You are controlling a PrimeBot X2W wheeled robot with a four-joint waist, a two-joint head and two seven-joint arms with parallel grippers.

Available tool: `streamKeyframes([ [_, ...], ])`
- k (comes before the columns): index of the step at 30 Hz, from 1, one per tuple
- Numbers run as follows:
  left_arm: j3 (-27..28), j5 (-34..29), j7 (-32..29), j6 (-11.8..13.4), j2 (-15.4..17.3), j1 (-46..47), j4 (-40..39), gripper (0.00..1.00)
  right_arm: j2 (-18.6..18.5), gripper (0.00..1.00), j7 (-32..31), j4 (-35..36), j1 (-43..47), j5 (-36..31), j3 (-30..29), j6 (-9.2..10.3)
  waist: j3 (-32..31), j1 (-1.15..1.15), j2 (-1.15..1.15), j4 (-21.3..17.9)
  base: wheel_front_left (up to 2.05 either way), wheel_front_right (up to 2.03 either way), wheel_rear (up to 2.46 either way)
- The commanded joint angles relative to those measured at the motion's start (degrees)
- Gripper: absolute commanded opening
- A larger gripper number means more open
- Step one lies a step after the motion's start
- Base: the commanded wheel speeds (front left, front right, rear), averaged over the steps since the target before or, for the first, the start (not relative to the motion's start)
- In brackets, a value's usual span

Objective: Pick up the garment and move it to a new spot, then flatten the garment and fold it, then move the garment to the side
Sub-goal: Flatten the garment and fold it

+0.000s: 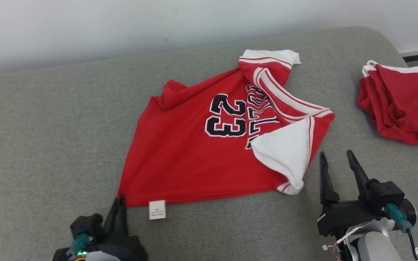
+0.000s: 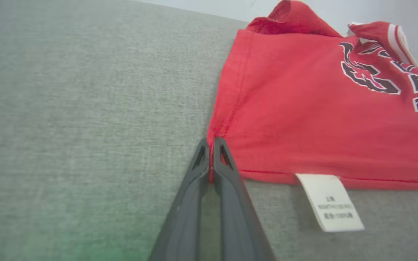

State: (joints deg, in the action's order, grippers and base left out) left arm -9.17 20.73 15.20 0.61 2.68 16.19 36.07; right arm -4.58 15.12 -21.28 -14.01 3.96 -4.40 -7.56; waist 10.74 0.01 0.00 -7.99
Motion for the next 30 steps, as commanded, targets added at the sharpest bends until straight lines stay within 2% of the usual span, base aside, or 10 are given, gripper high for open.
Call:
streamKeyframes([
  [1, 1.45, -1.0, -0.1, 0.58, 0.37, -1.31, -0.55, 0.0, 0.18, 1.0, -0.03, 0.04, 0.69, 0.3, 0.1, 0.16, -0.91, -0.01, 0.0, 1.27, 0.0, 0.0, 0.0],
  [6, 8.94, -4.73, 0.03, 1.74, 0.85, -3.03, -3.18, 0.0, 0.55, 1.0, -0.02, -0.47, 1.28, 0.59, 0.93, 0.16, -2.11, -0.01, 0.0, 3.64, 0.0, 0.0, 0.0],
  [12, 15.21, -7.62, 0.03, 1.64, 1.68, -3.83, -3.38, 0.0, 0.86, 1.0, -0.02, -1.05, 0.92, 0.67, 2.9, 0.16, -2.93, -0.01, 0.0, 5.64, 0.0, 0.0, 0.0],
  [15, 17.04, -8.39, 0.03, 2.29, 1.55, -4.24, -2.94, 0.0, 0.93, 1.0, -0.02, -1.09, 0.41, 0.61, 4.0, 0.16, -2.96, -0.01, 0.0, 6.07, 0.0, 0.0, 0.0],
  [18, 17.51, -9.72, 0.03, 1.62, 1.01, -4.5, -2.49, 0.0, 0.95, 1.0, -0.02, -1.54, -0.45, 0.74, 6.59, 0.16, -2.71, -0.01, 0.0, 6.72, 0.0, 0.0, 0.0],
  [19, 17.51, -9.88, 0.03, 1.57, 0.89, -4.55, -2.6, 0.45, 0.86, 1.0, -0.02, -1.76, -0.89, 0.79, 7.49, 0.16, -2.67, -0.01, 0.0, 6.98, 0.0, 0.0, 0.0],
  [20, 17.37, -9.83, 0.03, 1.23, 0.75, -4.62, -2.61, 1.0, 0.73, 1.0, -0.02, -1.95, -1.34, 0.92, 8.41, 0.16, -2.54, -0.01, 0.0, 7.35, 0.0, 0.0, 0.0],
  [24, 15.71, -9.71, 0.03, 1.01, 0.2, -6.02, -4.23, 1.0, 0.35, 1.0, -0.02, -3.48, -3.36, 1.68, 13.05, 0.16, -2.33, -0.01, 0.0, 8.71, 0.0, 0.0, 0.0],
  [25, 13.84, -7.56, 0.03, 1.37, 0.18, -6.53, -5.15, 1.0, 0.0, 1.0, -0.02, -4.71, -4.62, 2.24, 15.88, 0.16, -2.25, -0.01, 0.0, 9.36, 0.0, 0.0, 0.0],
  [30, 9.28, -4.76, 0.03, 2.12, 0.29, -8.59, -5.94, 1.0, -1.74, 1.0, -0.15, -8.51, -8.13, 4.03, 21.87, 0.16, -2.22, -0.01, 0.0, 10.73, 0.0, 0.0, 0.0],
])
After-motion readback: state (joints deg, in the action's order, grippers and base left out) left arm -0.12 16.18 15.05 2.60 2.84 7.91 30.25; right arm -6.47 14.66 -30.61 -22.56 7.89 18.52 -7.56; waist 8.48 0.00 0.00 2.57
